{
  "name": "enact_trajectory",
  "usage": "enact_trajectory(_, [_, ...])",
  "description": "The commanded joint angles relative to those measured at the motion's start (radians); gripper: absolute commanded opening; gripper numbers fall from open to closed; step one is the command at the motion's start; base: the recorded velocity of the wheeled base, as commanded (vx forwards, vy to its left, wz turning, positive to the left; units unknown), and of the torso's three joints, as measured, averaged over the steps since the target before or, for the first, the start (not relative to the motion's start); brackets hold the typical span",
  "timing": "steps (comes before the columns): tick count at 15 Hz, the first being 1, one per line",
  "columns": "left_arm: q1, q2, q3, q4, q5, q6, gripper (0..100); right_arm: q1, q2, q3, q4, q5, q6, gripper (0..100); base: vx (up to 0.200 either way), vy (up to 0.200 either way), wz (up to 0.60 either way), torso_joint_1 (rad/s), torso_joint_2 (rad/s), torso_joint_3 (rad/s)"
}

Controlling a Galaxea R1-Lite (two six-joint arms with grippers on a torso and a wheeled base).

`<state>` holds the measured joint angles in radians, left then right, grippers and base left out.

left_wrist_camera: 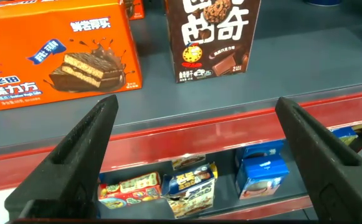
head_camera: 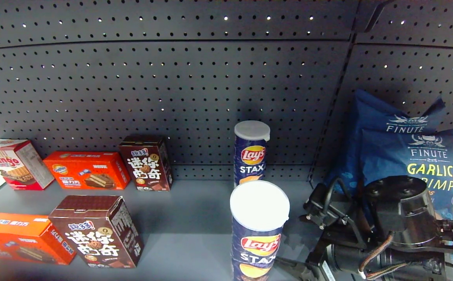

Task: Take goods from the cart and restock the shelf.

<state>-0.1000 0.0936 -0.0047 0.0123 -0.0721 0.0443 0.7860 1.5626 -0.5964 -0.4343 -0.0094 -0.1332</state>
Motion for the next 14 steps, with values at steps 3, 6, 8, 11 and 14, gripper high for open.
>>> enact_trajectory(3, [-0.001,0.001,0.0,0.0,-0.002,0.002,100,-0.096,0.016,-0.086,0.0,-0.008,0.003,100,0.0,0.0,0.0,0.0,0.0,0.0])
enact_trajectory(6, [0.0,0.001,0.0,0.0,0.0,0.0,100,-0.132,0.108,-0.203,0.0,-0.078,0.004,100,0.0,0.0,0.0,0.0,0.0,0.0])
enact_trajectory(8, [0.0,0.001,0.0,0.0,0.0,0.0,100,-0.143,0.145,-0.235,0.0,-0.093,0.006,100,0.0,0.0,0.0,0.0,0.0,0.0])
enact_trajectory(11, [0.0,0.001,0.002,0.0,0.002,0.0,100,-0.154,0.237,-0.349,0.0,-0.143,0.043,100,0.0,0.0,0.0,0.0,0.0,0.0])
enact_trajectory(14, [0.0,0.001,0.0,0.0,0.002,-0.003,100,-0.159,0.283,-0.396,0.0,-0.175,0.044,100,0.0,0.0,0.0,0.0,0.0,0.0])
